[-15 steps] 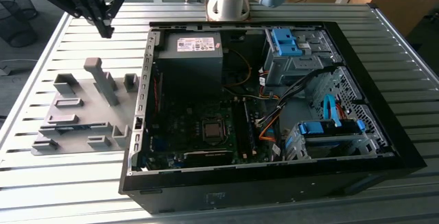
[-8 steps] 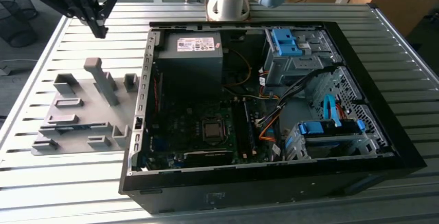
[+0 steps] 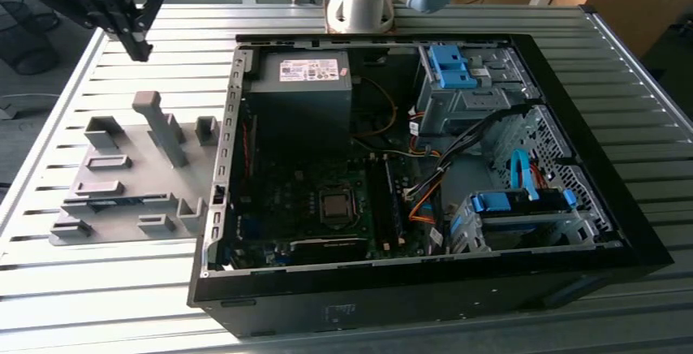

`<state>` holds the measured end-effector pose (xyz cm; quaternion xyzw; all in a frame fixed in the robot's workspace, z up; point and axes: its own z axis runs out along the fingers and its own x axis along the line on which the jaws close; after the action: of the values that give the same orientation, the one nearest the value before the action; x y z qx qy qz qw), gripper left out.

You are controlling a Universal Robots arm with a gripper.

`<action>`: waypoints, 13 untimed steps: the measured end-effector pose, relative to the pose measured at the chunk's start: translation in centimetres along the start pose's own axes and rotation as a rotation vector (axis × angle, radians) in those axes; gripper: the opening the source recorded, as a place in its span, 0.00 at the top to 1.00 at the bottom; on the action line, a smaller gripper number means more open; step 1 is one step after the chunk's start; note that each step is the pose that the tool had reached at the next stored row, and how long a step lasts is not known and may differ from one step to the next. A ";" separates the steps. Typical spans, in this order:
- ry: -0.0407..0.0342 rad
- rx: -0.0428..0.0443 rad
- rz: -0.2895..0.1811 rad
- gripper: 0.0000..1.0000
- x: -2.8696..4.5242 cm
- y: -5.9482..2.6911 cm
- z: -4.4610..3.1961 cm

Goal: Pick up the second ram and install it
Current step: 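Reach for the second ram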

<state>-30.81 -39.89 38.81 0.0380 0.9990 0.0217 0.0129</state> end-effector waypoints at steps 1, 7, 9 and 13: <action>0.0004 -0.0001 0.000 0.90 0.26 -0.02 -0.01; 0.0052 -0.0009 0.001 0.90 1.95 -0.18 -0.04; 0.0052 -0.0010 0.001 0.90 2.84 -0.30 -0.06; 0.0051 -0.0011 0.002 0.90 4.46 -0.78 -0.11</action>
<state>-35.31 -40.33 38.78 0.0387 0.9989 0.0224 0.0104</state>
